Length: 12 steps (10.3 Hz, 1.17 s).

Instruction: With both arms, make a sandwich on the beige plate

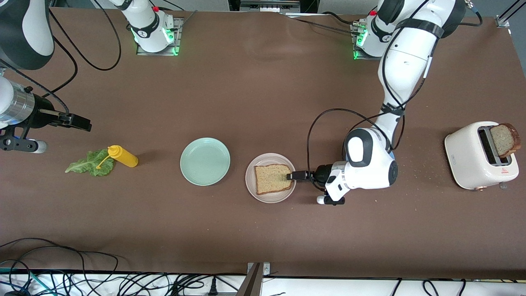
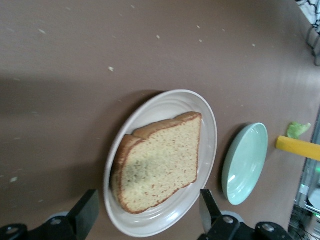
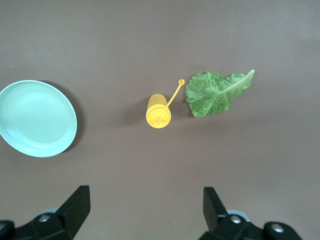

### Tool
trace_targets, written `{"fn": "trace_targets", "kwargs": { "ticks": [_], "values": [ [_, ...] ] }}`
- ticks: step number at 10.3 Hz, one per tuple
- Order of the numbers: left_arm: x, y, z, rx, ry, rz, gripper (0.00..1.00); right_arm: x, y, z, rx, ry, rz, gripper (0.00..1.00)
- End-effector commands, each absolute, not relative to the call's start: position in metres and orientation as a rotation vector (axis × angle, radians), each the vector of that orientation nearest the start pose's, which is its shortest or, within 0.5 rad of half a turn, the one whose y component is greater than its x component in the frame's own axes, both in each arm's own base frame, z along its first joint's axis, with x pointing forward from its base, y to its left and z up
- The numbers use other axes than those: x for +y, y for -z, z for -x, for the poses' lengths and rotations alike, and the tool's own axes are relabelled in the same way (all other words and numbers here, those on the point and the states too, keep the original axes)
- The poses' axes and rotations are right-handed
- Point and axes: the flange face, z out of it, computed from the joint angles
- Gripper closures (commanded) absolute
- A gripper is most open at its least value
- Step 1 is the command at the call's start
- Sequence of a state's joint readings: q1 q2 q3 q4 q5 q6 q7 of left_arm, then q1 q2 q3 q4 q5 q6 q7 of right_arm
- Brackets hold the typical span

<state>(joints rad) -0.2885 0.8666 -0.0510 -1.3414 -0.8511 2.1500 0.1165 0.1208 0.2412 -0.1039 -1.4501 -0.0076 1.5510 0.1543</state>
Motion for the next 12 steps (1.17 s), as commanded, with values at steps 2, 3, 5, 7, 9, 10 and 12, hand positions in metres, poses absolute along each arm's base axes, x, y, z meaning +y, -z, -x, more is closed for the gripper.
{"fn": "trace_targets", "kwargs": {
  "ticks": [2, 3, 5, 7, 9, 10, 12],
  "values": [
    [-0.210, -0.283, -0.699, 0.066, 0.253, -2.670, 0.00, 0.016, -0.543, -0.616, 0.212, -0.212, 3.154, 0.00],
    [-0.183, -0.295, -0.701, 0.057, 0.271, -2.714, 0.00, 0.015, -0.543, -0.616, 0.214, -0.212, 3.154, 0.00],
    [-0.138, -0.323, -0.698, 0.005, 0.320, -2.844, 0.00, 0.015, -0.542, -0.616, 0.214, -0.214, 3.154, 0.00],
    [-0.113, -0.339, -0.690, -0.052, 0.387, -2.970, 0.00, 0.015, -0.542, -0.616, 0.214, -0.214, 3.154, 0.00],
    [-0.102, -0.365, -0.683, -0.075, 0.405, -3.034, 0.00, 0.015, -0.542, -0.616, 0.214, -0.214, 3.154, 0.00],
    [-0.093, -0.384, -0.680, -0.072, 0.395, -3.055, 0.00, 0.015, -0.542, -0.616, 0.214, -0.216, 3.154, 0.00],
    [-0.086, -0.400, -0.671, 0.002, 0.448, -3.141, 0.00, 0.015, -0.542, -0.616, 0.214, -0.216, 3.154, 0.00]
  ]
}}
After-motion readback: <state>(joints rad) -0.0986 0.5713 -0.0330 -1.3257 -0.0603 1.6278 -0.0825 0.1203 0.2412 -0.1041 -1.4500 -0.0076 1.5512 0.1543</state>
